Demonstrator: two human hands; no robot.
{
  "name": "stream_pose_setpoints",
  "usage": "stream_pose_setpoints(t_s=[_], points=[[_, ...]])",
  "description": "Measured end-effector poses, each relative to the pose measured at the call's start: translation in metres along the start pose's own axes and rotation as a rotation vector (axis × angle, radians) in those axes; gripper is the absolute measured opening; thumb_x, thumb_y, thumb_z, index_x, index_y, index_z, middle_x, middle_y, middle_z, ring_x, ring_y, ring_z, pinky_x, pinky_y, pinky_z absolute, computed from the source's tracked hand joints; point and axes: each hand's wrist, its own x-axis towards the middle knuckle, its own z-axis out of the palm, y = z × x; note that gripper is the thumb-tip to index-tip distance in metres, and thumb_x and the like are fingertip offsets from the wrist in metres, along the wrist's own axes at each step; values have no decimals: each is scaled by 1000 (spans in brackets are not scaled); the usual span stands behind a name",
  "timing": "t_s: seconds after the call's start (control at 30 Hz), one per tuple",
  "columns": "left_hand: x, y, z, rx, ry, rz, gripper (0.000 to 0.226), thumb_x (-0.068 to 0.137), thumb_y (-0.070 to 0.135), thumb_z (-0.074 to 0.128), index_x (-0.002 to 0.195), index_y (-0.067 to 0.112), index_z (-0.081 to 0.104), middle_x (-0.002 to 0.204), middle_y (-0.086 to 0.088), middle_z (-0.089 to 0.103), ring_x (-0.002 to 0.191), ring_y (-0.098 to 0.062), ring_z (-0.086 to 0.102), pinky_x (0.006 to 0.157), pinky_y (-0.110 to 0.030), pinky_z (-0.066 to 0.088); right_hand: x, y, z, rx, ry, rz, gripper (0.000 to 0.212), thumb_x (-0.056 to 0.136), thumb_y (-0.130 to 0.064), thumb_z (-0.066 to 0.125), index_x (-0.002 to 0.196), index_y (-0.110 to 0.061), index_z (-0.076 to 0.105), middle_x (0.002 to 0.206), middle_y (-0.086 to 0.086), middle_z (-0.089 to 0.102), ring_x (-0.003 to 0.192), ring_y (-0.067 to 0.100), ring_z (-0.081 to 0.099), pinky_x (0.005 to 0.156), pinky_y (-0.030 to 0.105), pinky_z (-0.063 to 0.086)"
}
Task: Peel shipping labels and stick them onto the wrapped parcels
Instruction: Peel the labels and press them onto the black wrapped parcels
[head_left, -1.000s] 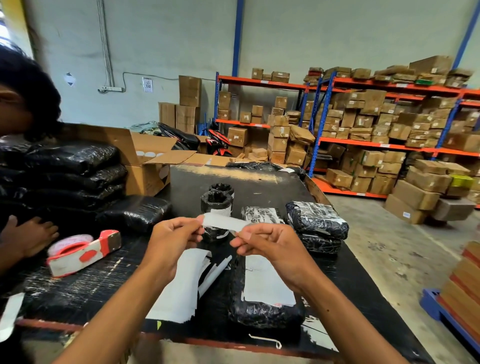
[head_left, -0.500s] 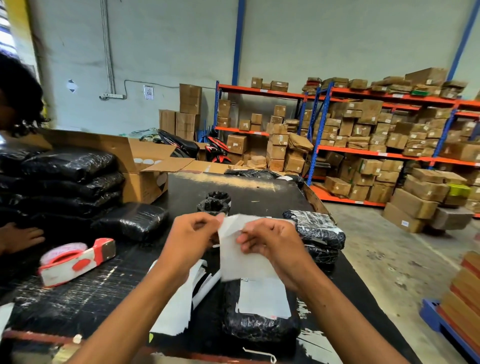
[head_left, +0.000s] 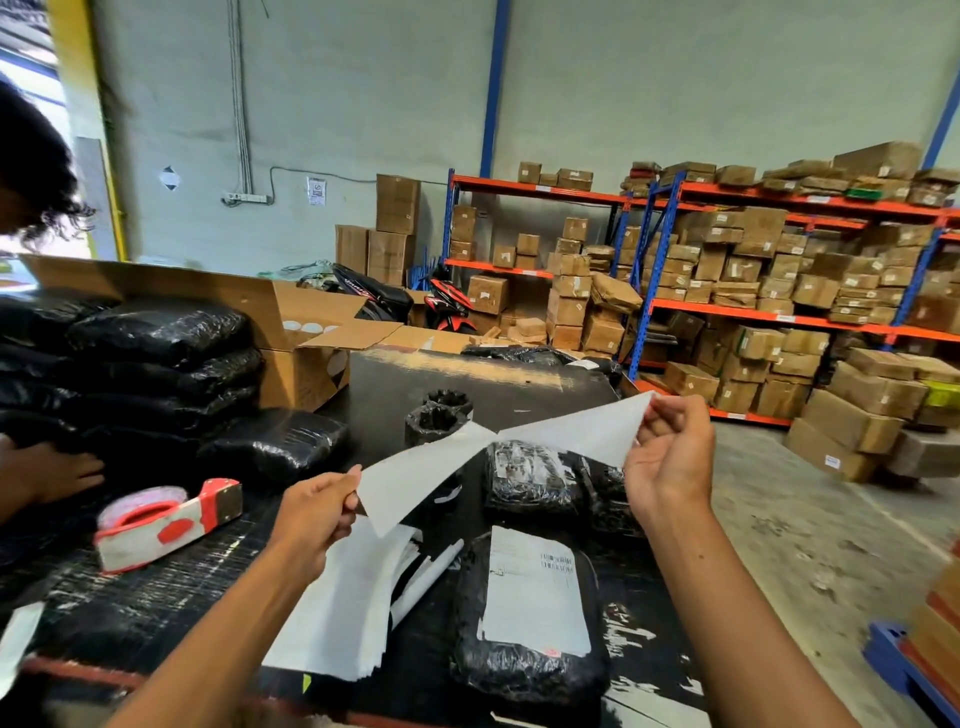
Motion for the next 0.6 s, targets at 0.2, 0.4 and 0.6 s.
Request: stream_pose_setpoints(t_s=[0.2, 0.4, 0.6], points=[[1, 14, -6, -72, 35, 36, 21, 93, 26, 60, 81, 11, 67, 73, -5, 73, 44, -3, 60, 43, -14, 44, 16, 0, 0, -84, -15, -84, 17, 85, -9, 48, 69, -10, 52, 63, 3, 55, 57, 12, 50, 56, 22, 46], [-9, 30, 7, -148, 62, 197, 18, 92, 26, 61, 89, 12, 71, 80, -3, 76, 68, -10, 68, 62, -20, 52, 0, 52, 5, -771, -401, 108, 20, 87, -3, 44, 71, -2, 56, 66, 13, 64, 64, 22, 57, 69, 33, 51], [-16, 34, 0, -64, 119, 341, 23, 91, 28, 61, 98, 10, 73, 88, -3, 76, 74, -12, 70, 64, -22, 52, -9, 112, 0, -1322, -790, 240, 22, 85, -12, 49, 64, -5, 49, 67, 16, 52, 57, 9, 65, 60, 25, 47]])
